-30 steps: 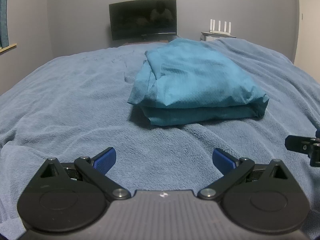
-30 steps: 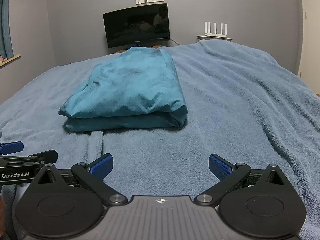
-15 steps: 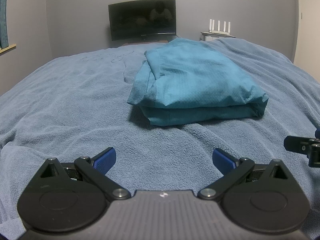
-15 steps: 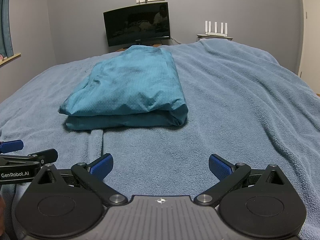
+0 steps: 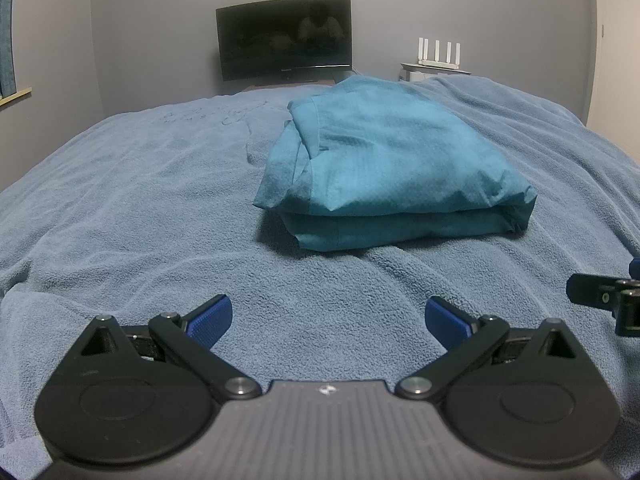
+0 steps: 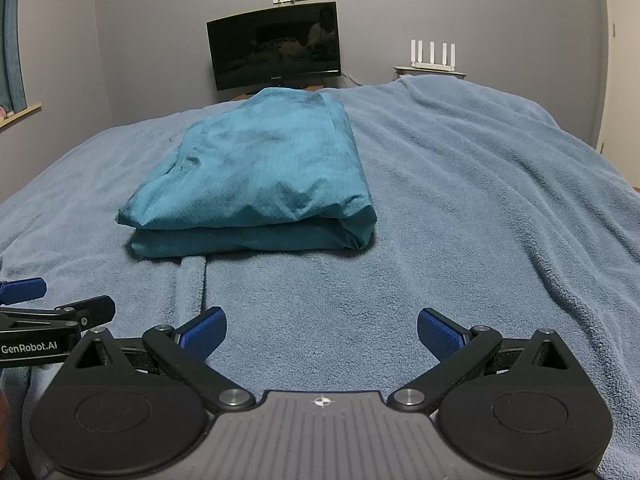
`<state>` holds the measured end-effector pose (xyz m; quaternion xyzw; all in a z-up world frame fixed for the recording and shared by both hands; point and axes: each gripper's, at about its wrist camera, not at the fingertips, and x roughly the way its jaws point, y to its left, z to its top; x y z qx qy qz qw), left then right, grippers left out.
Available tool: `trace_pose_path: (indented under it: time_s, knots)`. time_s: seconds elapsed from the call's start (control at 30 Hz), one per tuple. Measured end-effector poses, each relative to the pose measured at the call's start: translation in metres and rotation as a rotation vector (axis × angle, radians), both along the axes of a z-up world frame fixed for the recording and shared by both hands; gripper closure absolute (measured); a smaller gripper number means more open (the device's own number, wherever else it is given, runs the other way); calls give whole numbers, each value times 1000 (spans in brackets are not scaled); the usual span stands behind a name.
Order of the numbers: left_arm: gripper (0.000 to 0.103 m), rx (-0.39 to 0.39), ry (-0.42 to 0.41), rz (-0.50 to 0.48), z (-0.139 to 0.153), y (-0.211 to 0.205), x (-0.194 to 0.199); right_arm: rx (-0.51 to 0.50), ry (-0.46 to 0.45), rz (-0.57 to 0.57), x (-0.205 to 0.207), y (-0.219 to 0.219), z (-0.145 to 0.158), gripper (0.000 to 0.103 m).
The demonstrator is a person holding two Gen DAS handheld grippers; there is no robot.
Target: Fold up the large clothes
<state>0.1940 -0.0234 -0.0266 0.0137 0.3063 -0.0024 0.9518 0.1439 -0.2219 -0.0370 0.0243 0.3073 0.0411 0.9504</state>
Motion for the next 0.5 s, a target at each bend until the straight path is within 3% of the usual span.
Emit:
trace_pose_path:
  time_s: [0.5]
  knots:
    - [0, -18, -7, -23, -1, 8, 2, 0, 2, 0, 0, 0, 0, 0]
